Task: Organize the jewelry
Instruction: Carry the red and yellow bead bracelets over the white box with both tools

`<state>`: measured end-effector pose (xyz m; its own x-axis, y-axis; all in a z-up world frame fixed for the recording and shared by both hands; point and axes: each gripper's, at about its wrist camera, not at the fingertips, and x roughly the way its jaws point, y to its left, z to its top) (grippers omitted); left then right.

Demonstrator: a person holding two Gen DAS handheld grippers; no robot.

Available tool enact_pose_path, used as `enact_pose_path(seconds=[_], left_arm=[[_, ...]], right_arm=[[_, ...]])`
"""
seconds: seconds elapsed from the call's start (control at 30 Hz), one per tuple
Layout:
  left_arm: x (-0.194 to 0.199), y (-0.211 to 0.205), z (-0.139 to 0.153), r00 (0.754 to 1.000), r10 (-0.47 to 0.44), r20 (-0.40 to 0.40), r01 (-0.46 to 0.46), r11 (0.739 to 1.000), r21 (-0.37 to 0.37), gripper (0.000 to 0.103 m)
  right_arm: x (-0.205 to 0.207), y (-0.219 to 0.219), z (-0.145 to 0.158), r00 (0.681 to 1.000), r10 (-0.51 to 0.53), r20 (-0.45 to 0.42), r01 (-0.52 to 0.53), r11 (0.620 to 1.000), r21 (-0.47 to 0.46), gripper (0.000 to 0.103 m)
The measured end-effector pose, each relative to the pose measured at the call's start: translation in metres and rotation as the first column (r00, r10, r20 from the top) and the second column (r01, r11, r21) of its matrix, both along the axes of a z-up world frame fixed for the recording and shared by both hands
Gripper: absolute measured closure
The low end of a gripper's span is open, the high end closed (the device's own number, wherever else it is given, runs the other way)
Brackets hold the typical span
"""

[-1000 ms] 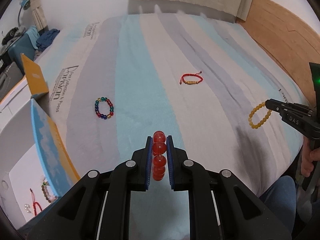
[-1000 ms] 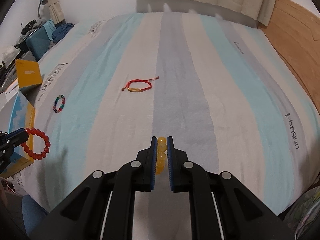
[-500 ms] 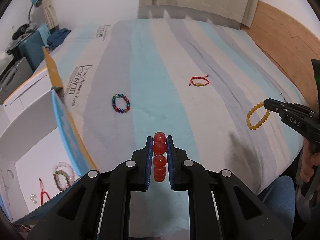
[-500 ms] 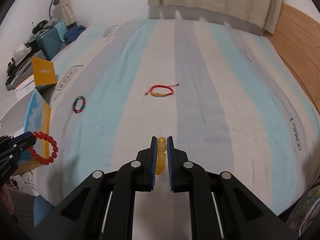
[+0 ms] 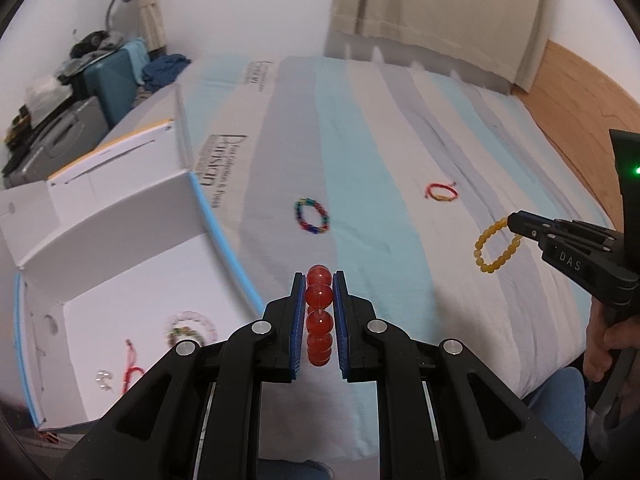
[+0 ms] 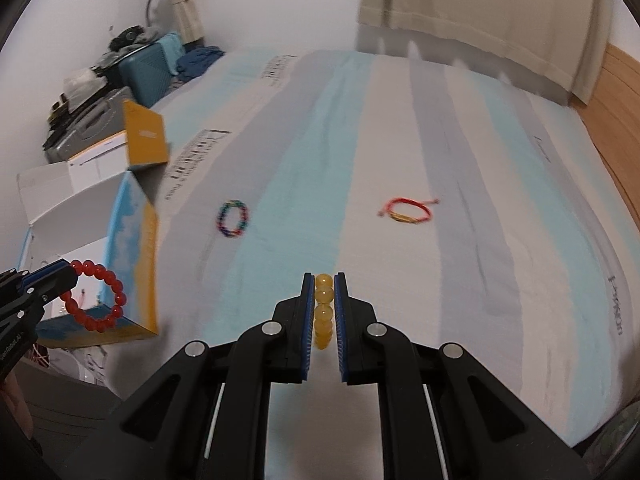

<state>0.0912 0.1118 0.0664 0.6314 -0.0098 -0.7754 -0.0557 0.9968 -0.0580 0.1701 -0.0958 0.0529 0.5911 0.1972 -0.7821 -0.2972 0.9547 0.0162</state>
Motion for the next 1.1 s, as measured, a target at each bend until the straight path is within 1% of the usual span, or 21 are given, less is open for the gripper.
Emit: enact_pose_path(seconds=[0.4,0.67,0.87,0.97,1.1], left_arm=[[-0.029,0.067,0.019,0.994,0.105,0.029,-0.105,0.994,-0.013,0.090],[-0.050,0.114,0.022,0.982,0.187,0.027,-0.186,0.982,-0.014,0.090],[-0.067,0.146,0.015,0.969,0.246,0.014,-0.246,0.969,-0.021,0.090],[-0.074,0.161,0.009,0.961,0.276,0.005,-0.275,0.961,-0.027,0.090],[-0.079,0.180,-0.003,0.951,0.307,-0.020,-0.308,0.951,-0.033,0.090]], right_arm=[[-0.012,0.086,0.020,0.993,0.117,0.029,-0.117,0.993,0.009,0.094],[-0.025,0.142,0.027,0.978,0.203,0.040,-0.203,0.979,0.018,0.094],[-0.035,0.181,0.028,0.963,0.267,0.043,-0.268,0.963,0.031,0.094],[-0.041,0.200,0.026,0.948,0.315,0.052,-0.318,0.947,0.051,0.094],[-0.048,0.229,0.015,0.930,0.366,0.034,-0.368,0.929,0.039,0.094]])
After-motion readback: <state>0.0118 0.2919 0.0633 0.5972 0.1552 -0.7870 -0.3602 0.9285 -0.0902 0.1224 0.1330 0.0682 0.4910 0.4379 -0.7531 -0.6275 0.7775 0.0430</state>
